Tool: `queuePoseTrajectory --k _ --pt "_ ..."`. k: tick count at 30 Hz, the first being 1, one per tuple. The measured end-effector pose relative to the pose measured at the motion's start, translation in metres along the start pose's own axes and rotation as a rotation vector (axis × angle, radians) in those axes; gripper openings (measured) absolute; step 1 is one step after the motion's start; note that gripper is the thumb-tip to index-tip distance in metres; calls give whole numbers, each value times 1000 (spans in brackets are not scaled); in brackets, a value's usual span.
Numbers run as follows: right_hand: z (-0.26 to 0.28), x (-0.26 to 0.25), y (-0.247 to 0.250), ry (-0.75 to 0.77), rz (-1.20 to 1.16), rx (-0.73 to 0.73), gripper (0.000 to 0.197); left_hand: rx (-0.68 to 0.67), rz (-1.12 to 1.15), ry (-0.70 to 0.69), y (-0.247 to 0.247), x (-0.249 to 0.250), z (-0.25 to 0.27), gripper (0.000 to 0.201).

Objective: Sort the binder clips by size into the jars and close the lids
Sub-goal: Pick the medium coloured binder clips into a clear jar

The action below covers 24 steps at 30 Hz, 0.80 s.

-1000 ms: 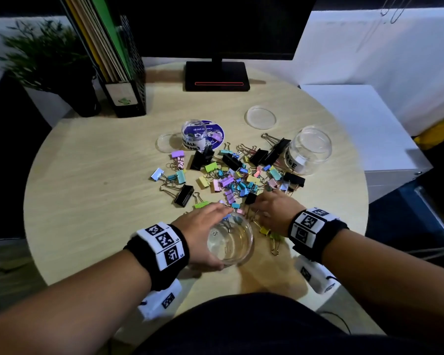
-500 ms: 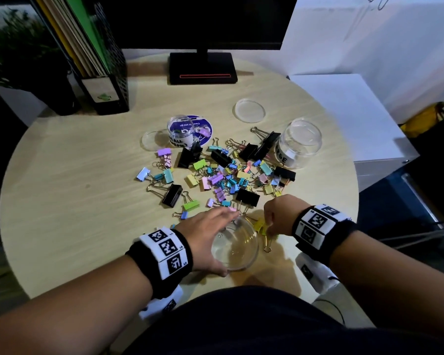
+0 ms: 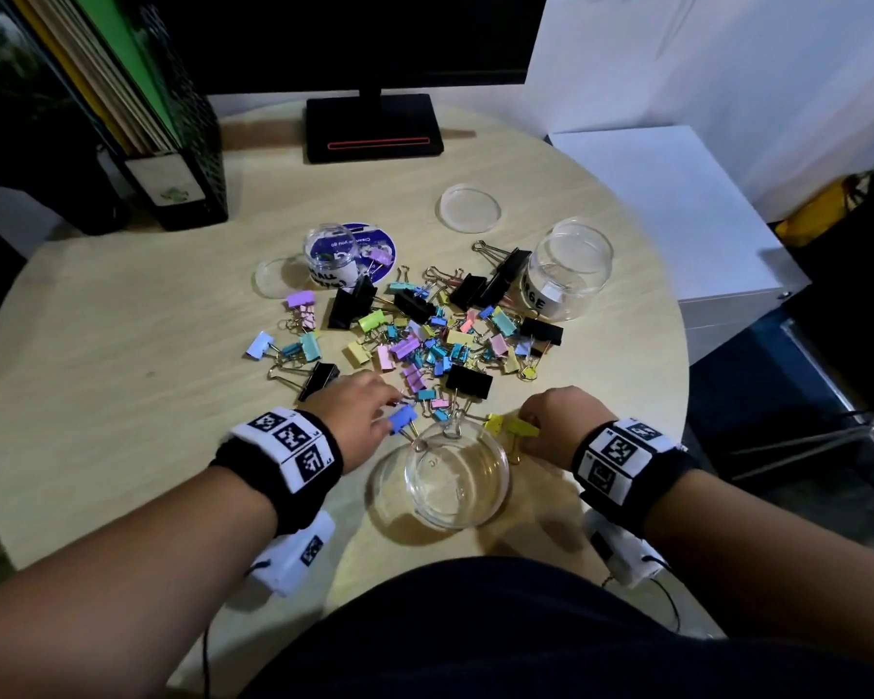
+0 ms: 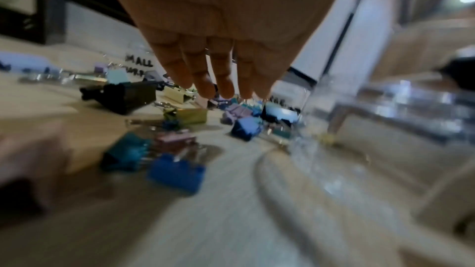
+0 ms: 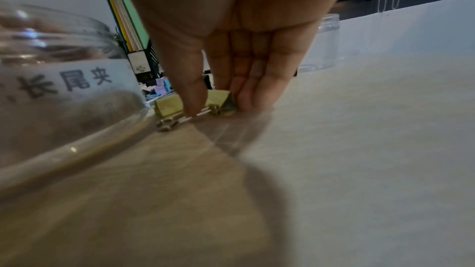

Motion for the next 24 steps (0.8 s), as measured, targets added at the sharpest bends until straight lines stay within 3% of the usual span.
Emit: queuePoseTrajectory --k 3,6,12,18,21,24 --pt "-2 4 -1 -13 -70 -8 39 -118 -61 -77 -14 2 -4 50" --pt "-2 5 3 12 -111 -5 43 -135 -117 -125 -24 9 -7 49" --pt "2 -3 7 162 -17 17 45 -170 -216 -43 -22 8 -14 48" --pt "2 4 8 68 -78 31 37 -162 -222 17 -19 0 -11 36" --pt "11 6 23 29 -274 166 34 -127 -231 84 -12 -9 -7 31" --pt "30 -9 51 165 -478 360 35 -39 -136 198 3 -19 -2 27"
Point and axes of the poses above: each hand's wrist, its own z-axis away from the middle knuckle, its own y-axis out of the back of the hand, x = y × z, the point moved 5 cm from there along -z, towards the middle knuckle, and after that the axes turned 10 degrees about z, right-handed, at the moved point
